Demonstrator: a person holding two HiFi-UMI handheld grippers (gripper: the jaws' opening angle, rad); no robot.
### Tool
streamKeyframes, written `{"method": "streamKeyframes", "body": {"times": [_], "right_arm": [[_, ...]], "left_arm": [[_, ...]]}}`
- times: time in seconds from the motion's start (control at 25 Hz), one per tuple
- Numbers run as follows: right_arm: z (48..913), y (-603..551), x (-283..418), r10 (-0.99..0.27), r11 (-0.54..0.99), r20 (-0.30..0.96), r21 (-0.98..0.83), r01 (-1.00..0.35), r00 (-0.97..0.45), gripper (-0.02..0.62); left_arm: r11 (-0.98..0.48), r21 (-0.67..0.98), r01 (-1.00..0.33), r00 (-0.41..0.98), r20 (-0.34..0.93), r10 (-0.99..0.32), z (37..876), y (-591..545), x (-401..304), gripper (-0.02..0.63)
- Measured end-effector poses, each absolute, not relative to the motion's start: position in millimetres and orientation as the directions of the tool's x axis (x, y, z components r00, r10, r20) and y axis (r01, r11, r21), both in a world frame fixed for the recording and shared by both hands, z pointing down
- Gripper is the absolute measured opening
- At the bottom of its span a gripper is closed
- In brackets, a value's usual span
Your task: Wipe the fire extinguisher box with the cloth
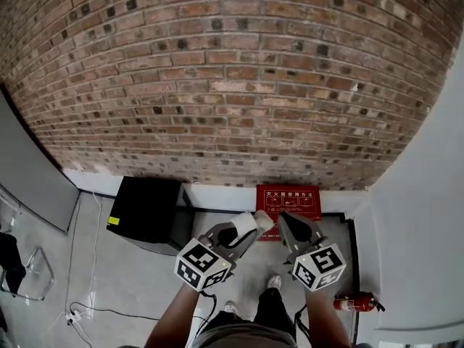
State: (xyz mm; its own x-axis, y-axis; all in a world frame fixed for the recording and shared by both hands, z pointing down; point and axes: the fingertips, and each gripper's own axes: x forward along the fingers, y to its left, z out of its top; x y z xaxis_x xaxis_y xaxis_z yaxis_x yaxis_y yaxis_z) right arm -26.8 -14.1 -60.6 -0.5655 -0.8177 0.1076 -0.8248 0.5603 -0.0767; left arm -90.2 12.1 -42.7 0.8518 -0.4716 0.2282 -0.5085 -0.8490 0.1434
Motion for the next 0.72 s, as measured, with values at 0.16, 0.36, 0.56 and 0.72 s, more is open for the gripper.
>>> {"method": "streamKeyframes", "body": {"times": [0.16, 0.36, 0.56, 0.72], "right_arm": [[-67, -12, -26, -0.820, 0.561, 0.081, -0.084, -0.824, -0.566, 0.023], [-73, -10, -21, -0.814, 0.572, 0.073, -0.070, -0.817, -0.576, 0.023], [-78, -7, -16, -0.815, 0.571, 0.071, -0.067, -0.818, -0.575, 0.023], [-80, -5, -12, -0.814, 0.573, 0.067, -0.063, -0.817, -0.577, 0.023]], "left_arm": [[-0.854, 0.127, -0.504, 0.853, 0.226, -0.470, -50, 15, -90, 0.047], [-0.851, 0.122, -0.511, 0.852, 0.201, -0.483, -57, 18, -85, 0.046], [-0.850, 0.122, -0.512, 0.852, 0.194, -0.486, -62, 19, -81, 0.046], [-0.852, 0.121, -0.510, 0.854, 0.191, -0.484, -62, 21, -77, 0.048]]}}
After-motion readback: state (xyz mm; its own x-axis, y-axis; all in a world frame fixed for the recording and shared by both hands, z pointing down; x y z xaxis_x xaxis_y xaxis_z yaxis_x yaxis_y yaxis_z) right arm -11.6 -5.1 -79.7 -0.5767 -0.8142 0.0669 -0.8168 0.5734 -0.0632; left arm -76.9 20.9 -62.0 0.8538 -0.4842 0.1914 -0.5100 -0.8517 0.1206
